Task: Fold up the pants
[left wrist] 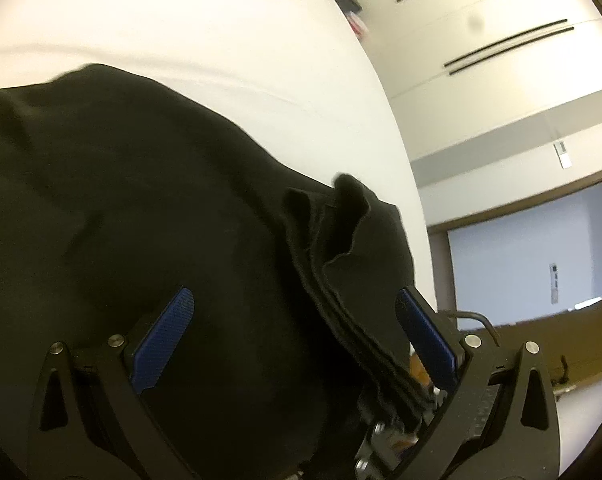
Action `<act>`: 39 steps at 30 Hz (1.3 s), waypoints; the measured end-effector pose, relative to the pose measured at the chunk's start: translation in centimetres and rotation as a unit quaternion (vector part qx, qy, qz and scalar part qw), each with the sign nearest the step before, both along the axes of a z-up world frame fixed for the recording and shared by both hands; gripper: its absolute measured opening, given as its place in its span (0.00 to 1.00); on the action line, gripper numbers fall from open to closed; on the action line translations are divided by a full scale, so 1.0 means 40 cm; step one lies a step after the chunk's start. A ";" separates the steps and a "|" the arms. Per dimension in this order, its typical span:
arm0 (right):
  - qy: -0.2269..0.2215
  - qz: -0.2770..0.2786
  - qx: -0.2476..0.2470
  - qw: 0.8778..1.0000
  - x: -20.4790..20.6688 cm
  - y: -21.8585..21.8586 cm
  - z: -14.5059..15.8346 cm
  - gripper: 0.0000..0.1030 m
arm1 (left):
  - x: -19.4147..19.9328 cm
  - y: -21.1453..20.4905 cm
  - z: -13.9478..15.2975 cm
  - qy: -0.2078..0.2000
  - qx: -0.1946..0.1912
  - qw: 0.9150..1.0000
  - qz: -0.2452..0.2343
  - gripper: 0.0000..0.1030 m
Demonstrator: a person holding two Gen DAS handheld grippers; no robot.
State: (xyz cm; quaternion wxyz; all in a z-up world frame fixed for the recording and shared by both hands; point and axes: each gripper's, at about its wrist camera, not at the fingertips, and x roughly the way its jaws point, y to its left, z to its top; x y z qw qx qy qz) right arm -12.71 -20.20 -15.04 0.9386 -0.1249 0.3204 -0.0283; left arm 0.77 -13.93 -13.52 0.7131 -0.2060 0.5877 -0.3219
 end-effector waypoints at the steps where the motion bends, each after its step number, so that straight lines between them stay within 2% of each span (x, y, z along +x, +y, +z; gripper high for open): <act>1: -0.007 0.003 -0.006 1.000 -0.006 0.007 0.007 0.07 | 0.002 -0.005 0.002 0.001 0.000 1.000 -0.005 1.00; 5: -0.027 0.010 -0.023 0.999 -0.016 0.028 0.038 0.07 | -0.007 -0.021 0.009 -0.003 -0.007 1.000 -0.028 0.97; 7: -0.030 0.014 -0.030 0.999 -0.016 0.036 0.045 0.07 | -0.008 -0.021 0.011 -0.004 -0.017 0.999 -0.037 0.73; 8: -0.030 0.015 -0.029 0.999 -0.016 0.038 0.048 0.07 | 0.002 -0.027 0.009 0.001 -0.020 0.999 -0.040 0.46; 9: -0.029 0.016 -0.027 0.999 -0.023 0.039 0.048 0.07 | 0.002 -0.028 0.006 0.006 -0.021 0.999 -0.044 0.29; 10: -0.028 0.018 -0.026 0.999 -0.023 0.042 0.049 0.07 | 0.003 -0.022 0.003 0.007 -0.023 0.999 -0.047 0.28; 12: -0.028 0.024 -0.029 0.999 -0.023 0.052 0.052 0.07 | 0.003 -0.005 0.007 0.003 -0.029 0.998 -0.049 0.17; 21: -0.031 0.076 -0.065 0.994 -0.072 0.126 0.053 0.07 | 0.024 0.135 0.026 -0.005 -0.052 0.998 -0.021 0.06; 25: -0.028 0.101 -0.077 0.992 -0.062 0.166 0.047 0.08 | 0.005 0.184 0.032 -0.014 -0.053 0.998 -0.008 0.05; 32: -0.013 0.134 -0.076 0.988 -0.020 0.215 0.026 0.08 | 0.014 0.292 0.027 -0.034 -0.024 0.999 0.003 0.05; 39: 0.032 0.153 -0.057 0.986 0.011 0.215 -0.027 0.09 | 0.005 0.283 -0.065 -0.030 0.021 0.999 -0.004 0.06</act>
